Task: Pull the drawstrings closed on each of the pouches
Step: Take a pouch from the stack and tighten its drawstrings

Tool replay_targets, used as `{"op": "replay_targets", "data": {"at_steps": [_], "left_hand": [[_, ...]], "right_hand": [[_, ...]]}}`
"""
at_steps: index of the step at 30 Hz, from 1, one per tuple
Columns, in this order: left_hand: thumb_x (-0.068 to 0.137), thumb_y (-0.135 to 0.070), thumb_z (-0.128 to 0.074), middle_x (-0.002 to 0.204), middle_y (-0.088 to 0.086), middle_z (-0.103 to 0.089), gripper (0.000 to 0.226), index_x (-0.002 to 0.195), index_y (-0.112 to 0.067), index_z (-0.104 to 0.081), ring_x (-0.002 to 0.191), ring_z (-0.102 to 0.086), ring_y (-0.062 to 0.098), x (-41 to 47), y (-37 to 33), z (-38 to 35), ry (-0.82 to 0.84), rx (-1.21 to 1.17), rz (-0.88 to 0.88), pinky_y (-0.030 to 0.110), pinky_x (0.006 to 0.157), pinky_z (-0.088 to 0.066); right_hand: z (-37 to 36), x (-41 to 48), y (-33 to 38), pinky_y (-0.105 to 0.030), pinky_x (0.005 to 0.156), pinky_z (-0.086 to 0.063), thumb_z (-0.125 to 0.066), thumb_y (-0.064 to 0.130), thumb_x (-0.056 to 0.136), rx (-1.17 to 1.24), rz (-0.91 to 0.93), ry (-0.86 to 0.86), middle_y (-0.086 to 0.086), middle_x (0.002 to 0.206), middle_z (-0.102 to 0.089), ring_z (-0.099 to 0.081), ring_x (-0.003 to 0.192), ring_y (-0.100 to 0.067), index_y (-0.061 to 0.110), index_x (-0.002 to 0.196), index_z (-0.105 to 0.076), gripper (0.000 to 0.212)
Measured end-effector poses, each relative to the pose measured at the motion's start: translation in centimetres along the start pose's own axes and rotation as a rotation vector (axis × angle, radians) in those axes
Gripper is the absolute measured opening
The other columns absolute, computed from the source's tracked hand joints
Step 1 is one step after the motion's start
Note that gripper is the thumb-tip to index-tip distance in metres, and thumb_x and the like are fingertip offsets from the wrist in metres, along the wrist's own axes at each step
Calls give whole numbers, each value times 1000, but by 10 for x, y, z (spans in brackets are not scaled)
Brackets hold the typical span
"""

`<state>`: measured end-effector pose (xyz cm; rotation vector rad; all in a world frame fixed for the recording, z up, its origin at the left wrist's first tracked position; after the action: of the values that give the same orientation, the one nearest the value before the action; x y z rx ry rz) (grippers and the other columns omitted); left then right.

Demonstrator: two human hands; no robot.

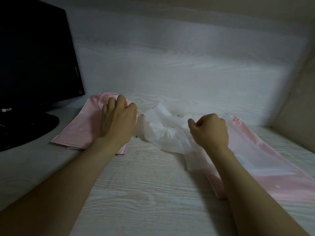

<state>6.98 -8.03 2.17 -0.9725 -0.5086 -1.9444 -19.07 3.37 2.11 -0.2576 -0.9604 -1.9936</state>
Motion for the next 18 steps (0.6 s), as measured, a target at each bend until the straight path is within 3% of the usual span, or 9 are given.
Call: {"op": "replay_targets", "data": {"at_steps": [3,7,10,13,15,18], "left_hand": [[108,-28,-47,82,10,-70,26,103,-16,-70,74,-64,37,2,1,11,9,-182,158,41,67,-48],[108,-25,-53,83,3,-74,21,109,-19,-72,76,-68,28,-2,-15,19,-93,-471,155,40,67,-54],[108,-15,-52,110,1,-77,24,124,-14,-71,98,-71,18,1,-30,22,-155,-617,43,26,87,-53],[108,-8,-50,129,4,-73,36,142,-10,-61,116,-67,14,-1,-46,21,-92,-683,-41,5,99,-39],[108,-8,-48,141,9,-66,44,152,-8,-51,127,-63,17,-3,-55,14,-1,-680,-112,7,106,-35],[109,-15,-49,162,12,-45,56,162,-7,-33,148,-45,19,-7,-64,0,114,-546,-239,23,122,-33]], "right_hand": [[-19,-7,10,-31,62,-52,-51,42,95,106,-14,282,1,47,-65,-61,54,-18,7,55,-70,56],[-22,-13,20,-22,51,-42,-49,38,102,210,-21,433,4,54,-69,-61,53,-11,10,65,-77,53],[-28,-21,22,-22,44,-41,-50,42,103,318,-79,553,0,66,-73,-59,51,-17,8,76,-77,51],[-31,-25,27,-25,46,-42,-56,54,100,357,-89,558,-4,72,-75,-60,53,-19,7,78,-77,56],[-31,-25,33,-25,47,-41,-65,61,92,328,-34,544,-1,62,-70,-58,51,-15,11,63,-71,58],[-36,-29,40,-24,52,-35,-79,60,80,205,115,569,7,44,-43,-40,42,-8,16,46,-48,64]]}}
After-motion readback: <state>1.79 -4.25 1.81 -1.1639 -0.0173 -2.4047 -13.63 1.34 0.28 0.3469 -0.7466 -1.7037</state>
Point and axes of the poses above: each hand's wrist, its own x-axis towards the middle knuckle, its own z-axis out of the back of the hand, y = z × x, the point moved 6 cm from there along x, towards the middle knuckle
